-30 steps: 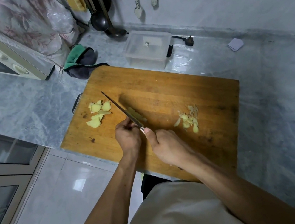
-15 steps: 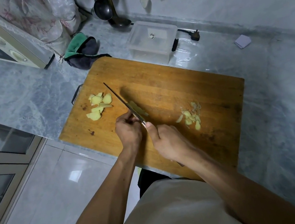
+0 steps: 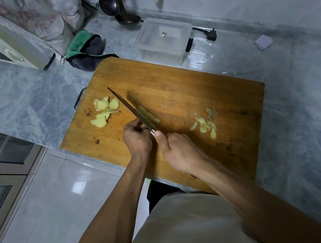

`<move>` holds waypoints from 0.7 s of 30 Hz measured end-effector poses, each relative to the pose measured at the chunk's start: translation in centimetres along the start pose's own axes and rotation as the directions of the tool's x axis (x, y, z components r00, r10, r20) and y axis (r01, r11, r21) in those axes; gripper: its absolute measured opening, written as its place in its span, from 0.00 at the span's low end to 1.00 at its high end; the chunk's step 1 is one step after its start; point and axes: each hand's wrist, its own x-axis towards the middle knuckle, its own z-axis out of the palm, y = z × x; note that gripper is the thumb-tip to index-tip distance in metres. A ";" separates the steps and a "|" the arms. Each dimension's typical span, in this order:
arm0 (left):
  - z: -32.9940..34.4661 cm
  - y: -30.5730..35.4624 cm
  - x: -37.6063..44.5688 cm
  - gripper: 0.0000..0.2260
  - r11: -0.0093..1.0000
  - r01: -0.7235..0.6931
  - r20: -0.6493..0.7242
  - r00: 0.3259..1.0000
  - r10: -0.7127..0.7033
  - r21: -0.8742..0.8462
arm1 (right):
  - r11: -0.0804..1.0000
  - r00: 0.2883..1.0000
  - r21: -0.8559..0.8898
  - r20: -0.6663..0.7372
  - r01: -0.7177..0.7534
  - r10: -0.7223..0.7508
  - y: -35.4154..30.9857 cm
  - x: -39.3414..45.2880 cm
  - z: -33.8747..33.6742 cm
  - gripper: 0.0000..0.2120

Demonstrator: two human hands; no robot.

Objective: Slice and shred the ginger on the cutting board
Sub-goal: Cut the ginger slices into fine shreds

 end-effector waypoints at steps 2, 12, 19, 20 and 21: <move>0.1 0.0 0.0 0.08 1.000 0.001 0.002 1.000 -0.001 -0.002 | 1.000 1.000 0.005 0.007 -0.006 0.006 -0.2 0.2 -0.1 0.31; 0.1 -0.6 0.7 0.12 0.998 0.039 0.027 0.999 -0.040 0.046 | 0.998 0.998 0.033 0.035 -0.060 0.059 -0.7 1.9 -0.6 0.33; -0.3 -0.3 0.1 0.14 0.998 0.016 0.047 0.999 -0.019 0.061 | 0.993 0.996 0.079 0.038 -0.085 0.082 -0.9 1.5 -0.6 0.33; -0.2 0.0 0.0 0.15 0.998 0.012 0.043 0.999 -0.015 0.059 | 0.990 0.994 0.098 0.043 -0.100 0.096 -0.8 1.6 -0.8 0.33; -0.2 0.2 -0.1 0.16 0.999 0.015 0.034 0.999 -0.016 0.050 | 0.986 0.992 0.118 0.051 -0.118 0.113 -0.7 1.7 -1.1 0.33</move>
